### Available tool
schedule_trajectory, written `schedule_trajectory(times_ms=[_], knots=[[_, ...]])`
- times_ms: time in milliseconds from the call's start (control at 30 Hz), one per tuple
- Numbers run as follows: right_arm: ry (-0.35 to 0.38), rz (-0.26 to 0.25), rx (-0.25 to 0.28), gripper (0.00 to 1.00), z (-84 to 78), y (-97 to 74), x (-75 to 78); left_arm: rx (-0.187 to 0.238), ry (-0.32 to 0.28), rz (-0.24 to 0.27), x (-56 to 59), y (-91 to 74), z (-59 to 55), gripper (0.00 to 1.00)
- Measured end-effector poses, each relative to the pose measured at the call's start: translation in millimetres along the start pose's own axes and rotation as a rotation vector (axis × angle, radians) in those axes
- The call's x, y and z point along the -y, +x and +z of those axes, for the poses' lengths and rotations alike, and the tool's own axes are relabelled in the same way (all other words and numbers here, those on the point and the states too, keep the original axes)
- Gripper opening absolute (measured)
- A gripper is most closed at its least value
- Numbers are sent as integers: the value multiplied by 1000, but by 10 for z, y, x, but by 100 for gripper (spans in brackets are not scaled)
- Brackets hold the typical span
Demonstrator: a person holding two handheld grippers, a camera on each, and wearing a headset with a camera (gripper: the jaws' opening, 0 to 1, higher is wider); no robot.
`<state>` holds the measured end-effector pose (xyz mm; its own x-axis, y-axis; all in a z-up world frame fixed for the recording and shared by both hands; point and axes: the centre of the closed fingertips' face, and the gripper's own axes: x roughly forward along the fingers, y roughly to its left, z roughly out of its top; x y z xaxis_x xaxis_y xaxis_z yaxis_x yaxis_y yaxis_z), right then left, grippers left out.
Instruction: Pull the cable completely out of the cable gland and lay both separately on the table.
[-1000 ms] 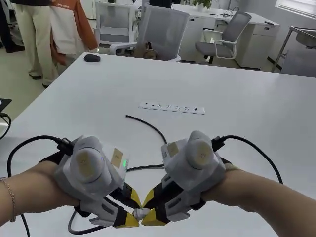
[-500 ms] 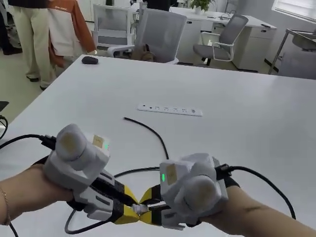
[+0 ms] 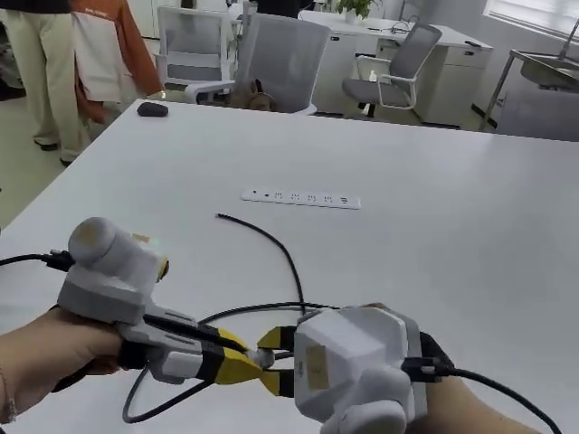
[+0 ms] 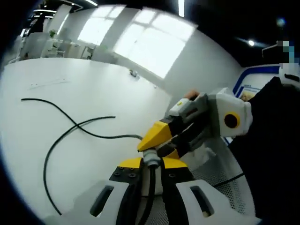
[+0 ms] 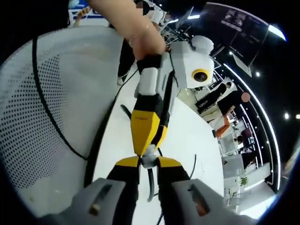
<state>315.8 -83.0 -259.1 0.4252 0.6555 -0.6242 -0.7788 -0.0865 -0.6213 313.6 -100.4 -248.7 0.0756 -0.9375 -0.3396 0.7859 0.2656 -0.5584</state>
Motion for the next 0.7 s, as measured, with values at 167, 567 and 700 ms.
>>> schedule_trajectory(times_ms=[167, 567, 700], knots=[[117, 142, 5, 13, -32, 55, -148, -97, 109, 38, 4, 48, -147, 16], [321, 493, 9, 17, -63, 23, -363, -329, 540, 85, 46, 73, -273, 16], [337, 504, 12, 13, -54, 56, -373, -384, 616, 94, 59, 93, -312, 16]])
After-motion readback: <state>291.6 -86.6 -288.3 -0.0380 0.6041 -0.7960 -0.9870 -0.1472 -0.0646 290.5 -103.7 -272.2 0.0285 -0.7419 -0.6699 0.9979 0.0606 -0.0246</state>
